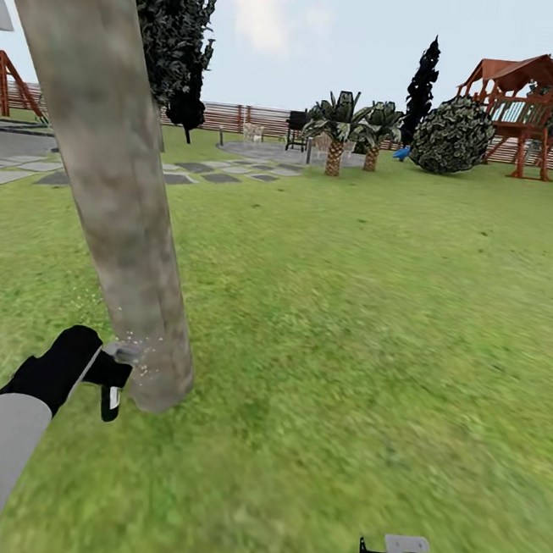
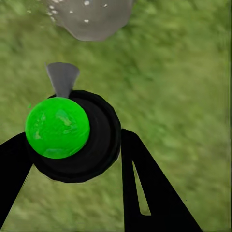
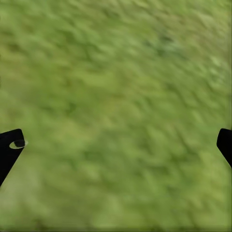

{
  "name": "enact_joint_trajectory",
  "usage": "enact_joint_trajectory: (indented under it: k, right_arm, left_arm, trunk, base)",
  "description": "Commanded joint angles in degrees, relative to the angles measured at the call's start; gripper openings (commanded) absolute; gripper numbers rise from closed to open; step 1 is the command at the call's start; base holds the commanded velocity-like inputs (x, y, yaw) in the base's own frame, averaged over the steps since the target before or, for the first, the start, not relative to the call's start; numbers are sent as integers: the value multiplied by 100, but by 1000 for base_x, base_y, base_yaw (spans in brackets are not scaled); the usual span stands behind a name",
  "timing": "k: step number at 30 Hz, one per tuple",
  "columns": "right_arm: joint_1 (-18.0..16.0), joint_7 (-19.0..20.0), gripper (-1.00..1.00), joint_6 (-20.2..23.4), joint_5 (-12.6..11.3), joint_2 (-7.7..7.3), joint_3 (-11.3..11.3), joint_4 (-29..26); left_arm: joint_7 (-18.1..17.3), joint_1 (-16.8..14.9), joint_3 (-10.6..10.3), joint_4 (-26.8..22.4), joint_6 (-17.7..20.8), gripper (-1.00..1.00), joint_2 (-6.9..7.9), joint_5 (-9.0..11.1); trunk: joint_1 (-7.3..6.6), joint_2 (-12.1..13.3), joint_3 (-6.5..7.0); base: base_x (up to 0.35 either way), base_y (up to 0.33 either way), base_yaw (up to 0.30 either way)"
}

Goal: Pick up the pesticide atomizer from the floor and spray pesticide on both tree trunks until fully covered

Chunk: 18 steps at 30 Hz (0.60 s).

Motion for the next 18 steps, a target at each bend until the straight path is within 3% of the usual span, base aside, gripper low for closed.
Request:
enact_joint_trajectory:
  k: [1, 8, 12, 18]
  right_arm:
    - [-3, -9, 100, -17, -59, 2, 51, 4]
    - [-3, -21, 100, -17, -59, -3, 43, 5]
    - [-3, -21, 100, -17, -59, -3, 44, 5]
    - [-3, -18, 100, -17, -59, -3, 43, 5]
  left_arm:
    - [-53, -131, 12, 26, 15, -100, -9, -67]
    - [-51, -465, 13, 48, 21, -100, 86, -66]
    - [-51, -481, 13, 54, 17, -100, 196, -66]
    - [-54, -474, 13, 40, 22, -100, 182, -66]
  trunk:
    - [-1, -2, -6]
    - [-1, -2, -6]
    - [-1, -2, -6]
    - [-1, -2, -6]
  base:
    - [-5, 0, 0]
    - [-1, 0, 0]
    - [0, 0, 0]
    - [-85, -28, 0]
